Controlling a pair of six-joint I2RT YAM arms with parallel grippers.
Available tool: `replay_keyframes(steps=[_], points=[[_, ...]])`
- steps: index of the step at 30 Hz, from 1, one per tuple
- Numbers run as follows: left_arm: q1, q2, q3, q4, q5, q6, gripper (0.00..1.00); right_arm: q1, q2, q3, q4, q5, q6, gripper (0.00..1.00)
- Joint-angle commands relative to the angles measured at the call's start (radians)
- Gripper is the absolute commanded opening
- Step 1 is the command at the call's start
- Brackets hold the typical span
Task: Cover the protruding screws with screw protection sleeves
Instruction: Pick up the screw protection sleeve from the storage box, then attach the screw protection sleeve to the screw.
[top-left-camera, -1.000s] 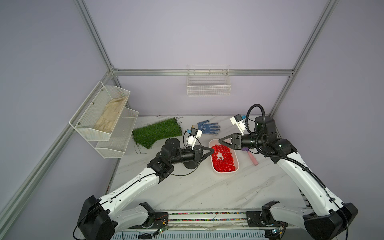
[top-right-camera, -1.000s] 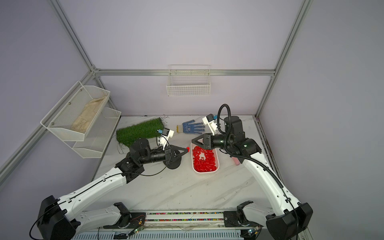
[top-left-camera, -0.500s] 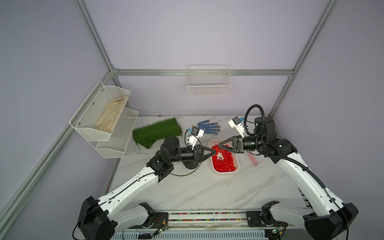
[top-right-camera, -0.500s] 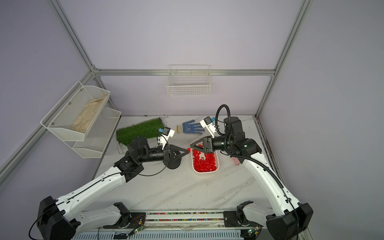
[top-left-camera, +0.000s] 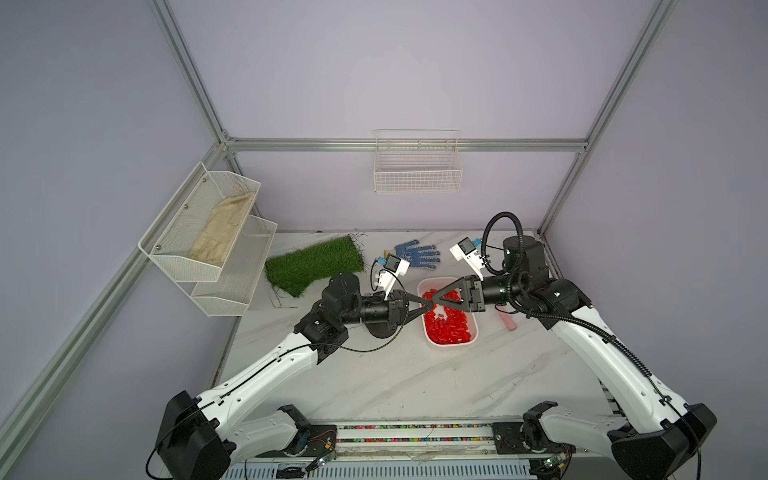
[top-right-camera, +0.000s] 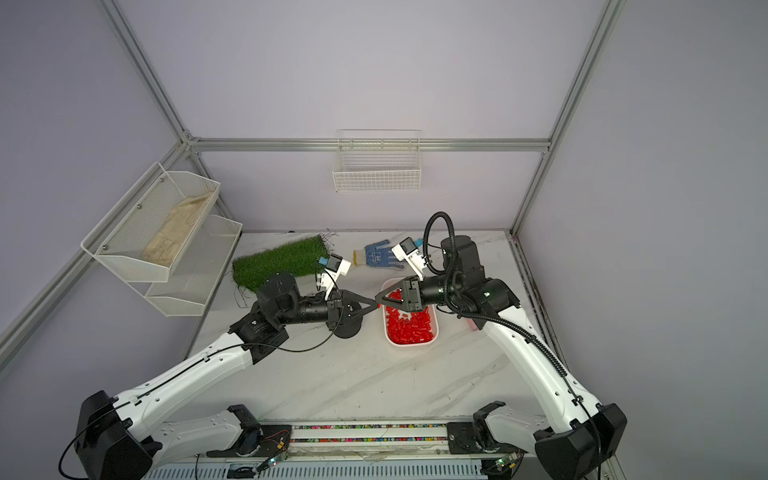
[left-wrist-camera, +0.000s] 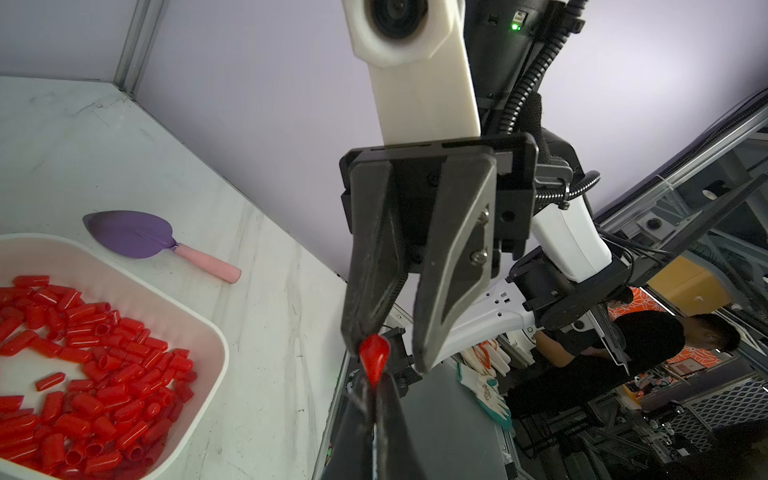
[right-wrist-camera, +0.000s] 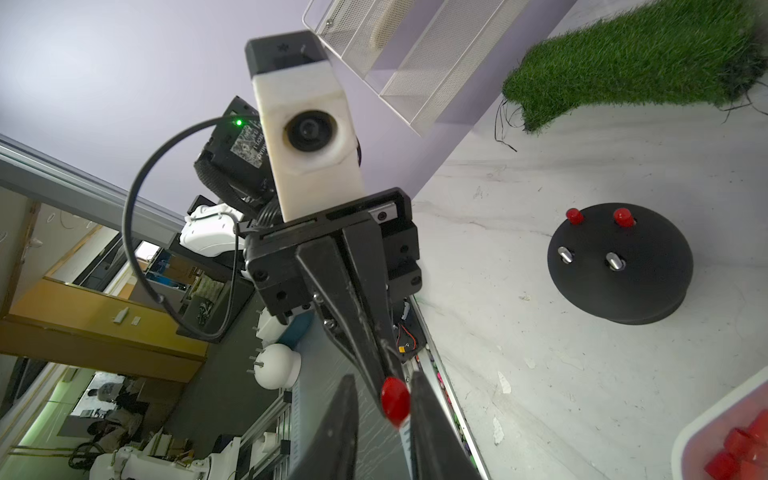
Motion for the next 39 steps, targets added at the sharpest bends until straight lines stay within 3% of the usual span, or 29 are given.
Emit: replay_keyframes(steps=[1,10,14,18,30,39], points=[[0.007,-0.004,0.054,0.024,0.0,0.007,0.0,0.015,-0.011,-0.004,0.028,-0.021,-0.015,0.23],[0.008,-0.007,0.053,0.018,-0.005,0.011,0.01,0.018,-0.013,0.008,0.015,0.022,-0.029,0.14],[0.009,-0.022,0.042,0.005,-0.024,0.016,0.23,0.017,-0.023,0.007,0.037,0.065,-0.018,0.12],[0.02,-0.055,0.017,-0.007,-0.05,0.015,0.3,0.017,-0.026,-0.002,0.058,0.115,-0.006,0.12],[0.057,-0.265,-0.081,-0.148,-0.24,0.025,0.32,0.019,-0.039,-0.034,0.152,0.232,0.046,0.13],[0.058,-0.305,-0.047,-0.338,-0.421,0.021,0.37,0.032,-0.034,-0.045,0.175,0.329,0.063,0.13]])
